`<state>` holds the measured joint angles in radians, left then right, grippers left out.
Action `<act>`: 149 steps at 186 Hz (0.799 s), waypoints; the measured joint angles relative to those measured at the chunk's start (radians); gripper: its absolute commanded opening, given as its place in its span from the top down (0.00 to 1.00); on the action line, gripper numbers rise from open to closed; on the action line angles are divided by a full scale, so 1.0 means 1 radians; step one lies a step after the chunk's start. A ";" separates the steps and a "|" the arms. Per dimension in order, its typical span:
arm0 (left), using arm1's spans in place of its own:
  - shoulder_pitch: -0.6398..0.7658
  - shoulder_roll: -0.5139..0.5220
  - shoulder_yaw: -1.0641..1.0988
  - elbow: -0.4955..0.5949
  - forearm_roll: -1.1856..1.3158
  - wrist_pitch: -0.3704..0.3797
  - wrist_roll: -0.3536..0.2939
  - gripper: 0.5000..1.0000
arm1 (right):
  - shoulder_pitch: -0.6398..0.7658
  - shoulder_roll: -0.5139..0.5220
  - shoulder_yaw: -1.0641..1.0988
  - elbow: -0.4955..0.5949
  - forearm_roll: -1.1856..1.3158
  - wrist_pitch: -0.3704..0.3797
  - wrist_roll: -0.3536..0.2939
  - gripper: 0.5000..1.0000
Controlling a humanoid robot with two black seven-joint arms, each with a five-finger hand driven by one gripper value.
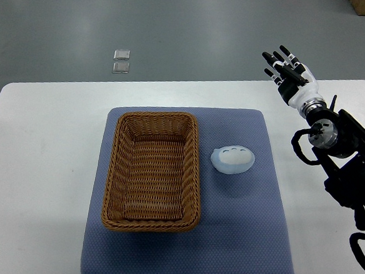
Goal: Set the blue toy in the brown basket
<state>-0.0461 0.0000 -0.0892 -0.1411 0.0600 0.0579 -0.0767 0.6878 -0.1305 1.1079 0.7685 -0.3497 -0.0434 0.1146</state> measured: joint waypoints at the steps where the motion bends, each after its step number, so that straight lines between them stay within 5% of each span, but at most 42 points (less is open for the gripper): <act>1: 0.000 0.000 0.000 0.000 0.000 0.000 0.000 0.00 | 0.000 0.000 0.000 0.000 0.000 0.000 0.000 0.19; 149: 0.025 0.000 0.008 0.009 -0.002 -0.003 0.003 0.00 | 0.006 -0.003 -0.001 -0.002 -0.001 -0.009 0.000 0.18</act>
<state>-0.0215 0.0000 -0.0813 -0.1326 0.0583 0.0552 -0.0740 0.6934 -0.1335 1.1070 0.7661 -0.3507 -0.0524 0.1151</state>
